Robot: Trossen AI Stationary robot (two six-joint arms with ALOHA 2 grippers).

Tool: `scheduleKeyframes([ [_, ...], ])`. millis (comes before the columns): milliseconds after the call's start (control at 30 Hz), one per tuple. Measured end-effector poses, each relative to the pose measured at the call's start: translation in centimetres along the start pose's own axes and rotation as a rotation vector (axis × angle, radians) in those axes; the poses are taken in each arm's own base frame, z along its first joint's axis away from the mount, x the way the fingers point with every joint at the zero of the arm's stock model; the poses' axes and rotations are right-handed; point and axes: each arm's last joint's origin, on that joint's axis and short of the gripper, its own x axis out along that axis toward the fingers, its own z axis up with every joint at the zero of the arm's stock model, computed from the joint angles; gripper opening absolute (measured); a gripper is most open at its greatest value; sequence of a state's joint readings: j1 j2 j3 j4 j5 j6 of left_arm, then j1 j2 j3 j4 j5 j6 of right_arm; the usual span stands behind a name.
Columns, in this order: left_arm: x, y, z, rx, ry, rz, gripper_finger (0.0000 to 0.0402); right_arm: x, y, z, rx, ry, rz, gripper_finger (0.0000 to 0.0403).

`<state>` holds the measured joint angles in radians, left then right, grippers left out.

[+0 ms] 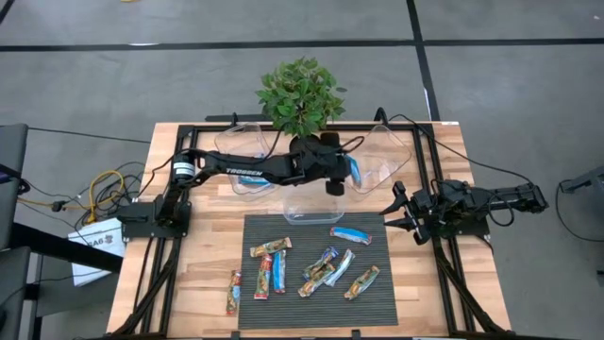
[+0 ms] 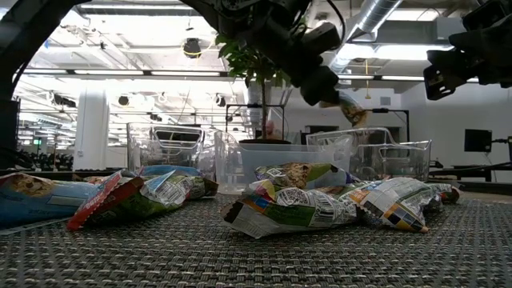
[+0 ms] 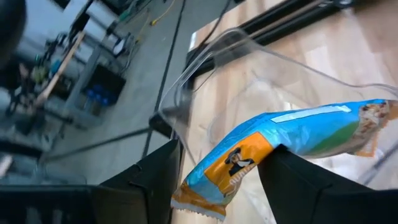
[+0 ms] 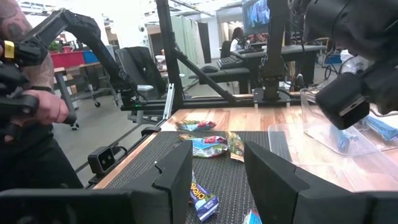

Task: Pick and place Granola Bars by type
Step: Put the yellow granola bar into the right transparent bin

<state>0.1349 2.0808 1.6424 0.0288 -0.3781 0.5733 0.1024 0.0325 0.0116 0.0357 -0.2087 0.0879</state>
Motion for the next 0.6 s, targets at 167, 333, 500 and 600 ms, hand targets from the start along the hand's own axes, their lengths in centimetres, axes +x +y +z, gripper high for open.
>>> scheduleKeyframes([
  [167,0.0,0.14,-0.09,-0.111,0.026,0.046,0.0192,0.0,0.0,-0.01,0.0,0.0,0.0,0.0137],
  [333,0.0,0.14,-0.16,-0.133,0.036,0.055,0.0185,0.0,0.0,0.0,0.0,0.0,0.0,0.0138],
  [500,-0.07,-0.25,-0.02,-0.036,0.005,-0.019,0.0185,0.0,0.0,-0.01,0.0,0.0,0.0,0.0138],
  [600,0.14,-0.5,-0.04,-0.032,-0.002,-0.018,0.0185,0.0,0.0,0.0,0.0,0.0,0.0,0.0137],
])
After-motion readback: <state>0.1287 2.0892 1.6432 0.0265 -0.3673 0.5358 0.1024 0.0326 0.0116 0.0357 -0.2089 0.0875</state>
